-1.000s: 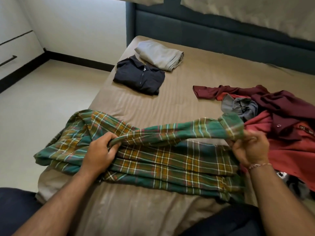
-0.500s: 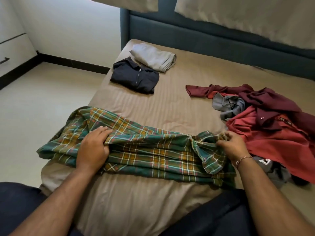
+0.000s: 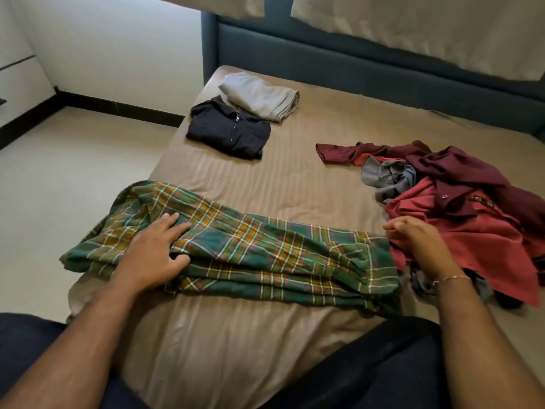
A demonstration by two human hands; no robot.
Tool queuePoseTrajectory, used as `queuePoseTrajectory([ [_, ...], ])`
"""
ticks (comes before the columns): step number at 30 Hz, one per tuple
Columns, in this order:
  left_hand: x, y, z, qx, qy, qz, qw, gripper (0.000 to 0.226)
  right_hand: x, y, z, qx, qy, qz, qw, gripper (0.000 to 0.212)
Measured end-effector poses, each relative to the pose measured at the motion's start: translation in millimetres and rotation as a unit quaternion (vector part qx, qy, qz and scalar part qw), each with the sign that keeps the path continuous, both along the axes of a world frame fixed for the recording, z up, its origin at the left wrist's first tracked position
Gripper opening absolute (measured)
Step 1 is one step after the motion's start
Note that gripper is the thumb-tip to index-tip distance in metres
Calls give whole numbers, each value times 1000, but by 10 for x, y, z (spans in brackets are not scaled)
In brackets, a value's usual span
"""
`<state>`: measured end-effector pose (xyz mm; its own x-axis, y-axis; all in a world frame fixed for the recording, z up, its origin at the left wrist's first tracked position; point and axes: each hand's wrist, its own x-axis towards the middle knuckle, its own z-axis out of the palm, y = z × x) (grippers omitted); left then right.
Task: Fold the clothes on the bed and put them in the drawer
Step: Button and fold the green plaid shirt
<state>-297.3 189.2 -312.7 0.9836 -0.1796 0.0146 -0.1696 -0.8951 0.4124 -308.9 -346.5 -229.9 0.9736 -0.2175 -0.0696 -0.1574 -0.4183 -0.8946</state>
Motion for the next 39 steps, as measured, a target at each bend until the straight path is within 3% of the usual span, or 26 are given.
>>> queuePoseTrajectory([
  [2, 1, 8, 60, 7, 35, -17, 999, 87, 36, 109, 14, -144, -39, 32, 988, 14],
  [4, 8, -87, 159, 4, -1, -3, 1000, 80, 31, 292, 15, -206, -19, 157, 966, 14],
  [5, 12, -195, 223, 3, -46, -2, 999, 74, 44, 389, 4, -259, 5, 216, 941, 29],
  [7, 38, -512, 344, -16, -117, -51, 992, 64, 98, 586, -67, -428, 52, 293, 853, 53],
  [8, 53, -691, 385, -24, -124, -98, 987, 61, 150, 649, -121, -493, 63, 310, 811, 50],
  [9, 68, -869, 404, -20, -113, -150, 982, 60, 187, 689, -141, -515, 65, 304, 798, 36],
  [10, 84, -1028, 382, -1, -92, -191, 977, 60, 218, 675, -135, -480, 70, 290, 825, 21],
  [12, 128, -1256, 252, 46, -26, -210, 976, 64, 261, 544, -62, -290, 83, 250, 920, 20],
  [14, 155, -1348, 100, 70, 52, -180, 980, 71, 263, 380, 69, -141, 89, 226, 960, 14],
  [16, 140, -1358, -34, 77, 71, -166, 980, 78, 253, 275, 156, -173, 113, 234, 950, 14],
  [19, 91, -1338, -122, 93, 67, -164, 980, 88, 200, 189, 64, -269, 267, 274, 884, 18],
  [21, 70, -1343, -90, 63, 80, -158, 982, 92, 192, 132, -77, -325, 297, 272, 856, 15],
  [24, 57, -1444, -27, -36, 99, -111, 988, 105, 262, 60, -148, -336, 173, 175, 909, 22],
  [26, 74, -1568, 7, -77, 96, -49, 991, 85, 269, 49, -96, -256, 106, 106, 955, 16],
  [27, 86, -1641, 23, -55, 75, -19, 996, 68, 252, 44, -72, -207, 108, 94, 968, 12],
  [31, 148, -2007, 165, 104, -31, 5, 994, 38, 164, -92, -174, -183, 236, 146, 943, 26],
  [35, 244, -2478, 200, 96, -42, -68, 992, 36, 113, -242, -305, -76, 173, 1, 982, 20],
  [39, 200, -3028, 129, 42, -1, -147, 988, 54, 97, -229, -369, -44, 170, -141, 974, 26],
])
